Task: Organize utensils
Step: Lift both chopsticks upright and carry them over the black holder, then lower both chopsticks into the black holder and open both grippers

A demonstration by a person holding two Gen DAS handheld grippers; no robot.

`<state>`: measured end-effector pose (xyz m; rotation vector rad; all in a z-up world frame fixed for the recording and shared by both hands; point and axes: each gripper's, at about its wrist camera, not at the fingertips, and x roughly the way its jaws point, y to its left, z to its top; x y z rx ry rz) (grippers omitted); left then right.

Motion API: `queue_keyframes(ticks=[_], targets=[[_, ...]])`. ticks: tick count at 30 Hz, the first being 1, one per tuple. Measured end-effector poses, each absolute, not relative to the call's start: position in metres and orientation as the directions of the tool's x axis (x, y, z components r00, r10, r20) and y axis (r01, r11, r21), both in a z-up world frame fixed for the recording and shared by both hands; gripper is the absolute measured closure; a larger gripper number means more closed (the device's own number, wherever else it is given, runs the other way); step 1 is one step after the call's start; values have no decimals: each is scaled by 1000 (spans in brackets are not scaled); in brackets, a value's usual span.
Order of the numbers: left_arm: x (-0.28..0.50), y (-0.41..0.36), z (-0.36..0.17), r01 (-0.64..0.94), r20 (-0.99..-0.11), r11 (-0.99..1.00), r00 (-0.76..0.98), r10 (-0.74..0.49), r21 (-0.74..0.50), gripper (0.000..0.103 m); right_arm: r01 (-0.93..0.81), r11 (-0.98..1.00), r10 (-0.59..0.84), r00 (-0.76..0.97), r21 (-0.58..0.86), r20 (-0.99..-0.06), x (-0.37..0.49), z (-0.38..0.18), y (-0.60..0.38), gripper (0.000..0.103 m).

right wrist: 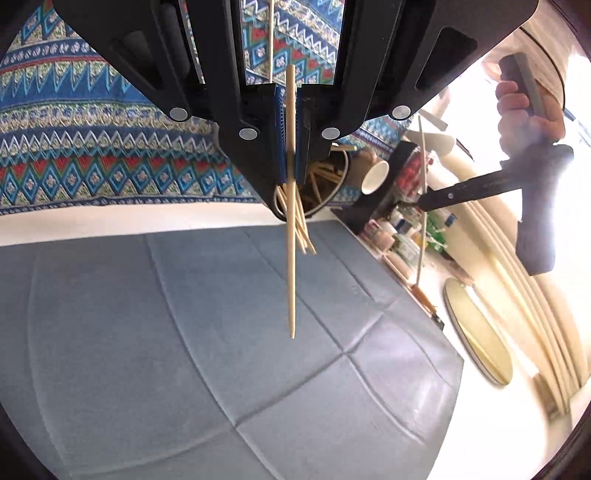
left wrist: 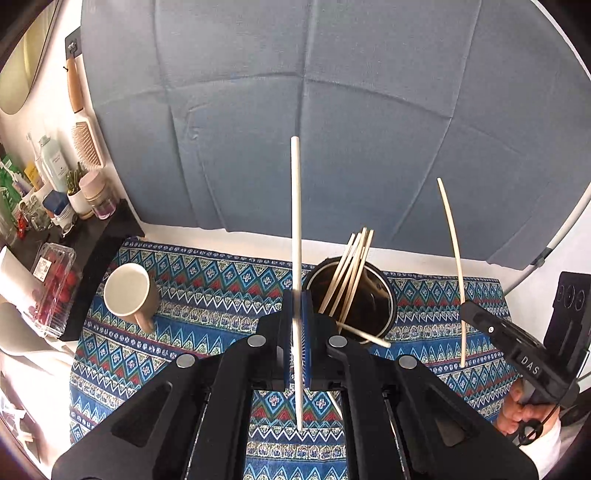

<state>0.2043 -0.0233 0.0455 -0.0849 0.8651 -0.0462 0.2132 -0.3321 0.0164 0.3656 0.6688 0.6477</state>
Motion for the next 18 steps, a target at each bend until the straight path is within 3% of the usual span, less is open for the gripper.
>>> queue_keyframes(ticks=[11,18], targets=[[256,-32,34,57,-710,980,681,-178,-191,98,-474,688,703,625,550,-340,255,9,-293,98],[276,-37,18,94,-677,968,698,-232,-234,98,-493,697,697,636,521,-330,280,1,-268,98]])
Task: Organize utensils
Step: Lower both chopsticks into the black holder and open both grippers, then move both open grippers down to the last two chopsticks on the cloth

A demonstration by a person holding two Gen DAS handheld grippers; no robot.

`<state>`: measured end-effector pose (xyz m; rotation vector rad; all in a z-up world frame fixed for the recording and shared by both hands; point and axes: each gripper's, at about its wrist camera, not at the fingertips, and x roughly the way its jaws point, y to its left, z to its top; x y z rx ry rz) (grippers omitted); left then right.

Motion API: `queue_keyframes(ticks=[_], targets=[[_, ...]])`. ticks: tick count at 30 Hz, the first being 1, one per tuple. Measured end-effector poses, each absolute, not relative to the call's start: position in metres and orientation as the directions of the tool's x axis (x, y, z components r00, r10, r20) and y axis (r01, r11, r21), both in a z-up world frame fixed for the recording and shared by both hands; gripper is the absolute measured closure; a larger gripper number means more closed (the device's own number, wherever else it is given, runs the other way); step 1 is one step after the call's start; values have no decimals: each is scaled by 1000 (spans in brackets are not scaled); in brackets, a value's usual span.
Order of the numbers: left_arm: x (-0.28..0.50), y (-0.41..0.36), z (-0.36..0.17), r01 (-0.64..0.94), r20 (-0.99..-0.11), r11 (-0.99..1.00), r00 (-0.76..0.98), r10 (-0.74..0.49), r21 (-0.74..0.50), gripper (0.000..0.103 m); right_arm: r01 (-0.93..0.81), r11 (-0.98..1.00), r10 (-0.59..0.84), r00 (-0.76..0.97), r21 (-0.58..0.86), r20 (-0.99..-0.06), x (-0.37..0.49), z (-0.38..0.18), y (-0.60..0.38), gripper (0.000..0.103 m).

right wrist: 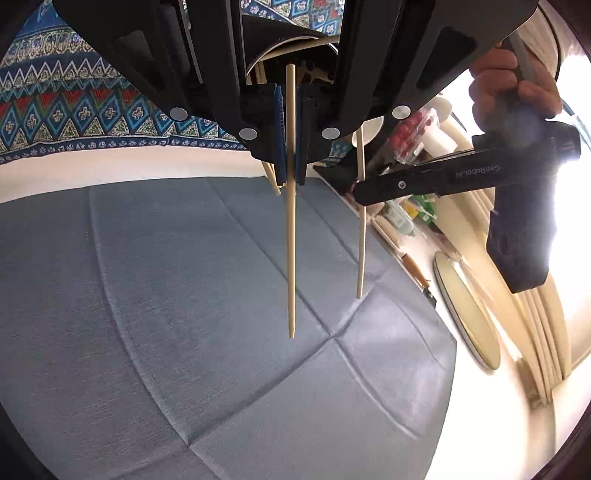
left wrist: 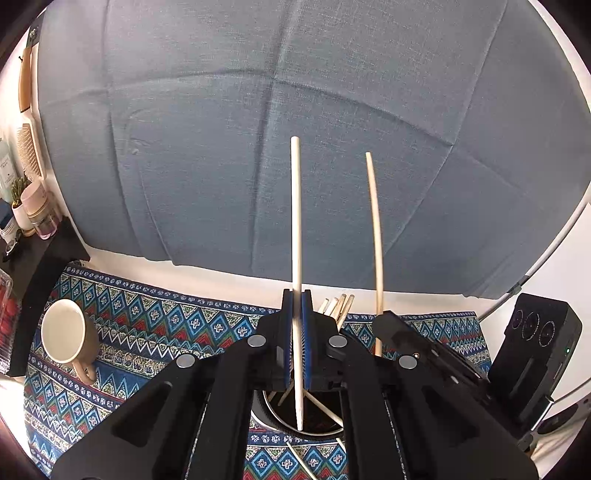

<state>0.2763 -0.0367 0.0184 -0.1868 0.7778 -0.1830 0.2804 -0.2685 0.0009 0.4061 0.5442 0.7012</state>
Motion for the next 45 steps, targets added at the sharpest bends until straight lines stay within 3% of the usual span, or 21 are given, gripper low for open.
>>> queue_keyframes(ticks=[21,32,35,38,45], targets=[[268,-59,-40,163,-686,961,675,-273,-222,98,-541,794,605,662,277,-442,254,-23,-247,98],[257,-51,-46,109,-722,970,652,-233,-216,97,-525,802,596,666,285,-449,241,-19,-257,94],[250,-46,-40,89,-718,970,657,-229,-228,86,-511,810,586,680,289,-441,236,-14,-265,92],[242,-43,-34,64,-714,976,673,-196,-207,79,-488,817,577,690,307,-437,232,-11,-275,70],[224,-42,-32,30,-709,984,690,-148,-176,48,-437,838,545,712,328,-442,223,-8,-294,50]])
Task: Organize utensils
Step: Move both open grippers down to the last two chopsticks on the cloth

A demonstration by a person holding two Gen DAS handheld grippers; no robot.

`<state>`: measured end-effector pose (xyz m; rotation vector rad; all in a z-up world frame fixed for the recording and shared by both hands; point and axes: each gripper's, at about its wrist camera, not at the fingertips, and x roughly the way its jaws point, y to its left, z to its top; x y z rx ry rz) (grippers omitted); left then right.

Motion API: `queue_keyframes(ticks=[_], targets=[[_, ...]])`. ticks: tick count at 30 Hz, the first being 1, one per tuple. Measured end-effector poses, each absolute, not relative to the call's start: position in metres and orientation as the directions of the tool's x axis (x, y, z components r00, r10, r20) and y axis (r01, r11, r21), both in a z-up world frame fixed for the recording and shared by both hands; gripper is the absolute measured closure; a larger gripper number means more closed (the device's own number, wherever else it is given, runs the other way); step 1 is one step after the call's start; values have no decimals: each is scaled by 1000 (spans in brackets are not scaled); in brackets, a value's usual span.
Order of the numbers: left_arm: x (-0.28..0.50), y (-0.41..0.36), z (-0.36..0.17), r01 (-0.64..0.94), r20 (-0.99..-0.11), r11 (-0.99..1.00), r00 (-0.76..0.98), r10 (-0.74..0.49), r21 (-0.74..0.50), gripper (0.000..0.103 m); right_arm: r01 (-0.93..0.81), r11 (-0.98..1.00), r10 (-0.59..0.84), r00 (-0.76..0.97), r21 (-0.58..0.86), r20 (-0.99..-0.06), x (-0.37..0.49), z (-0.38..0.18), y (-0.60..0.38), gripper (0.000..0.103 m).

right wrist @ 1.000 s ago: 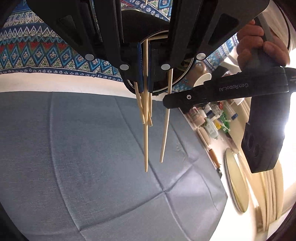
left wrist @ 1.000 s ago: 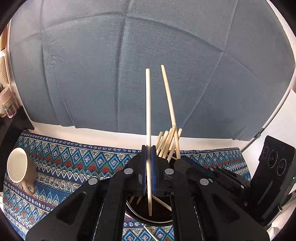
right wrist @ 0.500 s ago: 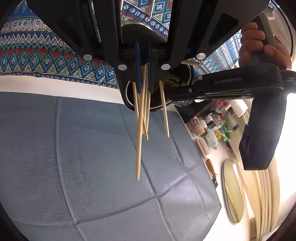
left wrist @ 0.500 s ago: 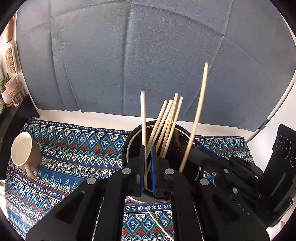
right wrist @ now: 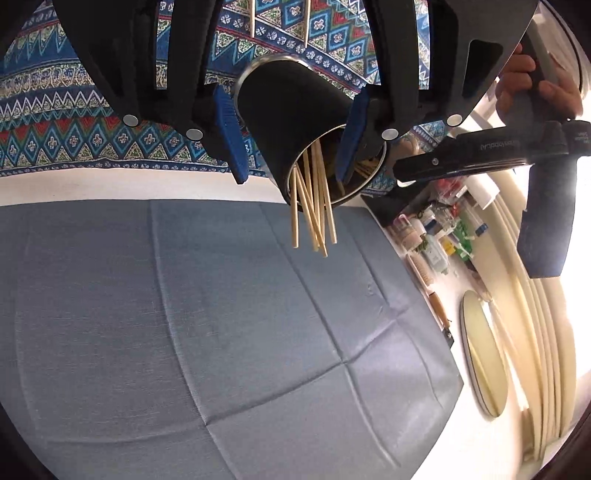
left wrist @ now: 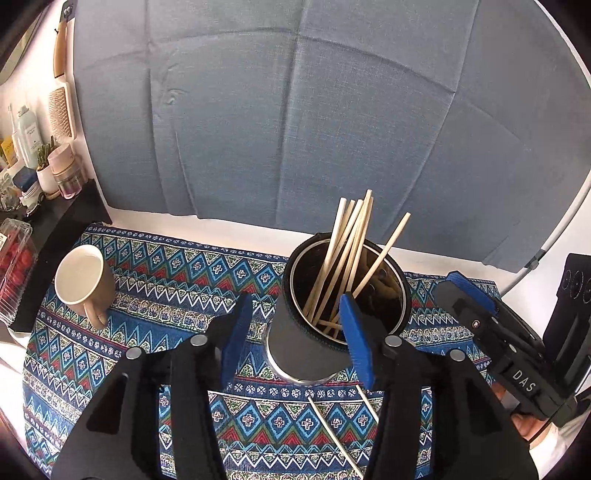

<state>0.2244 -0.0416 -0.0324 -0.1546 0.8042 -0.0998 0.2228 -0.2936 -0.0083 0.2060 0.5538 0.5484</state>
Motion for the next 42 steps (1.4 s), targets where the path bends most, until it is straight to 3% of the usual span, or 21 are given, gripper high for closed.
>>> queue_keyframes(ticks=[4,6,10,13,23,42], targets=[[216,-42,-39,17,-725,987,676,-128,-159,39,-416,852,522,716,317,-464,217,-8,-299,36],[211,-41,-43,2,-736,987,666,-119,-159,31,-390,860,508,718,329,-477,214,-9,-302,23],[201,-37,-51,-28,-750,988,655,-95,-149,27,-367,865,499,710,343,-497,210,-10,-306,18],[196,-35,-60,-41,-764,988,639,-88,-147,18,-360,875,483,706,324,-519,207,-12,-305,17],[181,-35,-93,-77,-808,983,581,-94,-169,7,-339,899,438,665,278,-605,197,-27,-303,16],[172,-66,-161,-137,-895,961,415,-164,-240,6,-382,913,323,460,144,-827,173,-113,-313,16]])
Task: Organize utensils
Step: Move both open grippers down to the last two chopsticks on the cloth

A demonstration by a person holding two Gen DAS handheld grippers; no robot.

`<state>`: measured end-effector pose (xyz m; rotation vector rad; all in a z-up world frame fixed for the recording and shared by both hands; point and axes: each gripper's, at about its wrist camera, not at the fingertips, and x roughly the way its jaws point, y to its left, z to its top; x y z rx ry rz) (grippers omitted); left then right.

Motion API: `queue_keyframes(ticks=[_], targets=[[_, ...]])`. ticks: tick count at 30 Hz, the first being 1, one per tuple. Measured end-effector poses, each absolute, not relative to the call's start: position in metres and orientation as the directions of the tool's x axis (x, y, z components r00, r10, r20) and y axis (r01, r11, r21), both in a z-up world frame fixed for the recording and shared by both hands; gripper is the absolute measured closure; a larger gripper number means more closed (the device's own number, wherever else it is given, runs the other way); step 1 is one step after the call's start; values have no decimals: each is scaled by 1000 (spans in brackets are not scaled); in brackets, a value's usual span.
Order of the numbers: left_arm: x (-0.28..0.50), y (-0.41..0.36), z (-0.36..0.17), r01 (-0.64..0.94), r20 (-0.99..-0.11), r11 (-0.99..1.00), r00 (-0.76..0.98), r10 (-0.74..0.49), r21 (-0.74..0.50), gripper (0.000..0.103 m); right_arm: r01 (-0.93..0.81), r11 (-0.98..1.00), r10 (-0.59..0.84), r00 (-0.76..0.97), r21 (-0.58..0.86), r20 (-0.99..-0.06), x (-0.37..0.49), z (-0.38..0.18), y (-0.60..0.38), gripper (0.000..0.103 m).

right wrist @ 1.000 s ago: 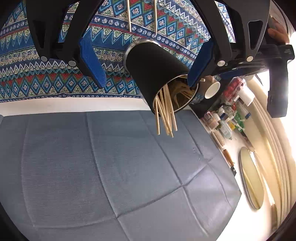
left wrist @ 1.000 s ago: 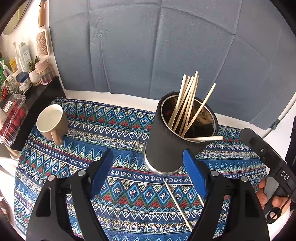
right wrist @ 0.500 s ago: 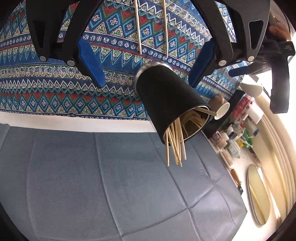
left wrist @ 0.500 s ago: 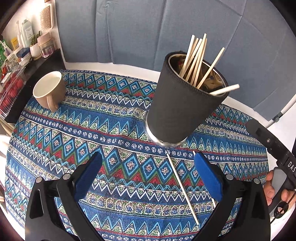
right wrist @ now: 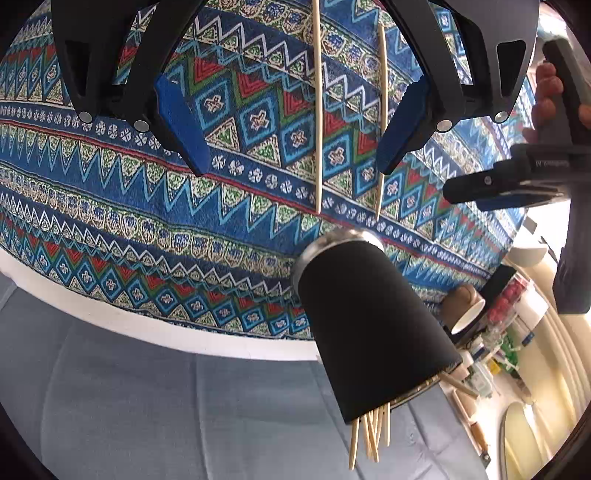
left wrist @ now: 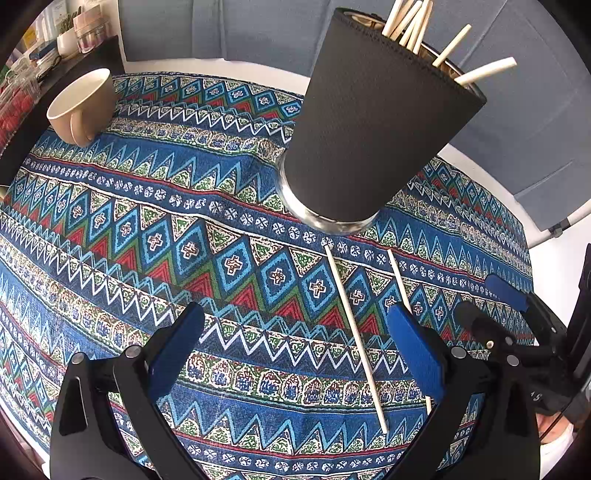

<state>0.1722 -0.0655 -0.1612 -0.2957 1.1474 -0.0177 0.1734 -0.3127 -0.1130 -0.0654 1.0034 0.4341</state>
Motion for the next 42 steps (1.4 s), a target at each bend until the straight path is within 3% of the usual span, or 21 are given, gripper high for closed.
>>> queue_keyframes(ticks=[12,17,21,26,37,42], targets=[[185,-87,-193,-169,-931,956,319,-177,-240,6,-414,906,246,358,83,-901,154,-159,-312,16],[187,-99,-202,-158,-946,969,292,-137,-189,6,-430,902,214,365,40,-906,148,-166,-310,16],[191,-106,-211,-187,-958,966,259,-125,-177,6,-470,879,132,392,-76,-910,141,-170,-298,17],[199,-119,-217,-170,-966,977,245,-85,-129,6,-441,895,123,381,-63,-916,144,-172,-302,18],[204,-152,-227,-168,-971,986,237,26,-15,4,-477,876,128,359,-64,-924,146,-167,-307,37],[193,-160,-229,-128,-967,992,252,22,-11,4,-515,855,140,345,-63,-928,145,-159,-307,60]])
